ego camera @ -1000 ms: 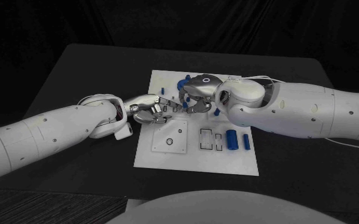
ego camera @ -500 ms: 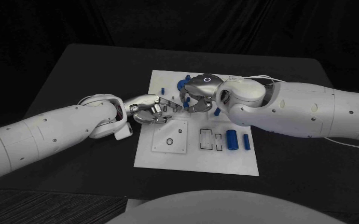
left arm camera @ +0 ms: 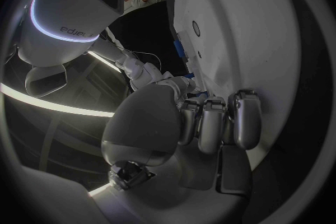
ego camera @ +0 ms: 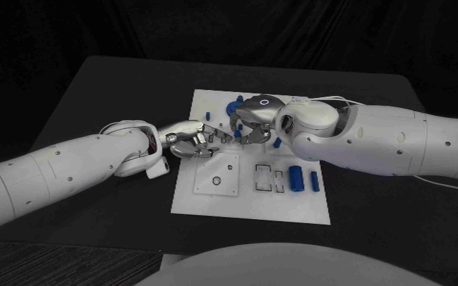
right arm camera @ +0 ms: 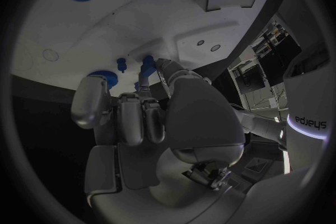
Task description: Assemble the parts on the task board
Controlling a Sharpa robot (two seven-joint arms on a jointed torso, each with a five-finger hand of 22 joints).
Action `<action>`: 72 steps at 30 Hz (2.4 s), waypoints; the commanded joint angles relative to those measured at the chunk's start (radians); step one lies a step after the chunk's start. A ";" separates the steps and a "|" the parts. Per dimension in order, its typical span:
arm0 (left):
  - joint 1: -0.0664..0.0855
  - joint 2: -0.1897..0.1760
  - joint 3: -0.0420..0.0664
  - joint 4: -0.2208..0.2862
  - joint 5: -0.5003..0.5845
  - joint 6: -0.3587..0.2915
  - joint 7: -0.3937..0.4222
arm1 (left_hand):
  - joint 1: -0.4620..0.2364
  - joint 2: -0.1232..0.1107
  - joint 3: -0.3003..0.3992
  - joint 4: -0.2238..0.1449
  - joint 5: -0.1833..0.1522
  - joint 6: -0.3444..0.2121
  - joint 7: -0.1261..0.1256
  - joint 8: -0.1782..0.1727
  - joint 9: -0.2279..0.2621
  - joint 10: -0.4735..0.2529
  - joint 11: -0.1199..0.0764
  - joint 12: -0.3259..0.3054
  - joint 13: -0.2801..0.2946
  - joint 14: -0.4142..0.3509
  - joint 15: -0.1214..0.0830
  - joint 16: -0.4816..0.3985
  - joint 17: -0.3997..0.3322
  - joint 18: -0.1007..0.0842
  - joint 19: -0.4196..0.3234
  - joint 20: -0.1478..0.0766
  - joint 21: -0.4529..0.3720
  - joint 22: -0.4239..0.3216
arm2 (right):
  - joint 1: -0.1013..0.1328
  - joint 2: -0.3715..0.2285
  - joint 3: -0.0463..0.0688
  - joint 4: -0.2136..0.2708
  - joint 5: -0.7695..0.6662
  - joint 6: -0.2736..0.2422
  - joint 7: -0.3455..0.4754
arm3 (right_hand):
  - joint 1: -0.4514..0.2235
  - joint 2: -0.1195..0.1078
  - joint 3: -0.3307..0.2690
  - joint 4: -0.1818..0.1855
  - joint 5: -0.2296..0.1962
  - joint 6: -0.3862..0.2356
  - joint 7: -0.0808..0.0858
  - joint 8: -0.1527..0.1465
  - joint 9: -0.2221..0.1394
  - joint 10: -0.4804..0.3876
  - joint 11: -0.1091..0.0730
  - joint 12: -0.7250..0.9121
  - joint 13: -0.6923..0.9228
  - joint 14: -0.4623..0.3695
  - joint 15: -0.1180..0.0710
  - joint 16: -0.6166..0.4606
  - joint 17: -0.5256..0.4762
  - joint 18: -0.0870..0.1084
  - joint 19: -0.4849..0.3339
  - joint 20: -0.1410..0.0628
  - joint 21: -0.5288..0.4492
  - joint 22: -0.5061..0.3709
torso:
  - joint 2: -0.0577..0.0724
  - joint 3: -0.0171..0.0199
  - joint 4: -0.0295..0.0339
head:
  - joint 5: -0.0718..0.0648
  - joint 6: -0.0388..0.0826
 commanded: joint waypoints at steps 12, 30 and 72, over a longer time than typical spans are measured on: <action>-0.009 0.002 -0.006 0.002 -0.005 0.021 -0.022 | -0.002 0.006 0.006 -0.002 -0.006 0.003 0.007 0.004 0.001 0.103 0.007 0.003 0.263 0.104 0.006 0.003 0.263 -0.017 -0.007 0.001 -0.003 0.122 | -0.002 0.003 0.000 0.003 -0.007 0.018 -0.018 | 0.008 0.000 0.002 -0.005 -0.044 -0.001 0.005 -0.010 0.000 0.105 0.004 0.003 0.263 0.070 0.000 -0.005 0.116 0.018 -0.006 0.002 -0.007 0.146 | 0.001 -0.0003 0.0009 | -0.001 0.000; -0.010 0.003 -0.006 0.000 -0.005 0.028 -0.027 | -0.002 0.007 0.007 -0.003 -0.006 0.007 0.008 0.004 0.001 0.103 0.008 0.003 0.263 0.104 0.008 0.003 0.263 -0.017 -0.008 0.003 -0.004 0.122 | -0.002 0.007 0.000 0.003 -0.007 0.027 -0.021 | 0.009 0.002 0.003 -0.009 -0.072 -0.006 0.007 -0.020 -0.003 0.105 0.006 0.003 0.263 0.069 0.002 -0.007 0.114 0.018 -0.007 0.003 -0.010 0.145 | 0.000 0.0000 0.0003 | -0.001 0.000; -0.005 -0.037 -0.005 0.042 -0.005 -0.012 -0.035 | -0.003 0.004 0.008 -0.005 -0.007 0.034 0.008 0.008 0.004 0.103 0.009 0.003 0.263 0.104 0.010 0.003 0.263 -0.016 -0.014 0.005 -0.006 0.119 | 0.013 -0.058 0.000 0.069 -0.007 -0.252 0.072 | -0.033 -0.096 -0.147 0.212 -0.464 -0.129 0.019 -0.199 -0.189 0.105 -0.004 0.003 0.263 0.085 -0.007 0.034 0.163 -0.007 0.048 -0.005 0.122 0.182 | 0.000 0.0001 0.0002 | 0.003 0.000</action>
